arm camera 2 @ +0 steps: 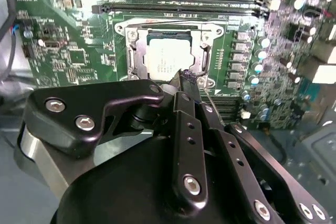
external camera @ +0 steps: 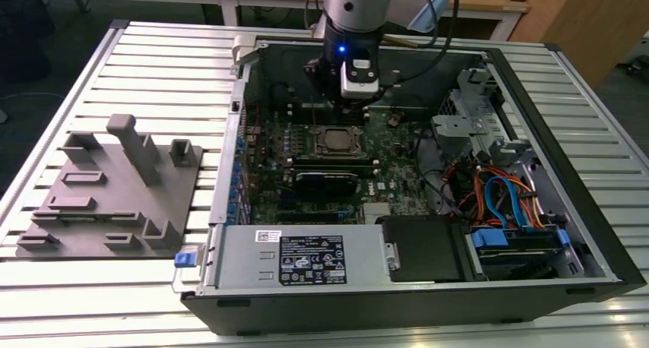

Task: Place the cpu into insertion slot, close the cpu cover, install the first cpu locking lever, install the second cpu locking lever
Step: 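Install the first cpu locking lever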

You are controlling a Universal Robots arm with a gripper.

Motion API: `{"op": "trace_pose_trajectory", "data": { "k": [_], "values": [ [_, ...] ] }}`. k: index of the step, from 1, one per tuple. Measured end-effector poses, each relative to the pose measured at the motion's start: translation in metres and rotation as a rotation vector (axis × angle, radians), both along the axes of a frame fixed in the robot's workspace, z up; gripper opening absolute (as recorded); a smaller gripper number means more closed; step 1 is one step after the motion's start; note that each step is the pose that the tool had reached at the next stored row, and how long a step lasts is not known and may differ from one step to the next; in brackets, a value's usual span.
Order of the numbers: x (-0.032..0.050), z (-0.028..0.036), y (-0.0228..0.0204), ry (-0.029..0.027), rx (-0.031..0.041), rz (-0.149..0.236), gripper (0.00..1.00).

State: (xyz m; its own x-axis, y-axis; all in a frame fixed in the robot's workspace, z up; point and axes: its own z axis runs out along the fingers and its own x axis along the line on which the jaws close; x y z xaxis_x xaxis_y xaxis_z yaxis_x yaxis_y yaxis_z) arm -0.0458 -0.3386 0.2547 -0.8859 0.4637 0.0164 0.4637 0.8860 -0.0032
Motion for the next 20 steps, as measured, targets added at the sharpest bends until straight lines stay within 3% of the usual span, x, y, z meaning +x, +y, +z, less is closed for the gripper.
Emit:
{"op": "trace_pose_trajectory", "data": {
  "k": [9, 20],
  "values": [
    [-0.0001, -0.0003, 0.0000, 0.0000, 0.0000, 0.142, 0.10],
    [-0.0001, -0.0003, 0.0000, 0.0000, 0.0000, 0.164, 0.10]
  ]
}}
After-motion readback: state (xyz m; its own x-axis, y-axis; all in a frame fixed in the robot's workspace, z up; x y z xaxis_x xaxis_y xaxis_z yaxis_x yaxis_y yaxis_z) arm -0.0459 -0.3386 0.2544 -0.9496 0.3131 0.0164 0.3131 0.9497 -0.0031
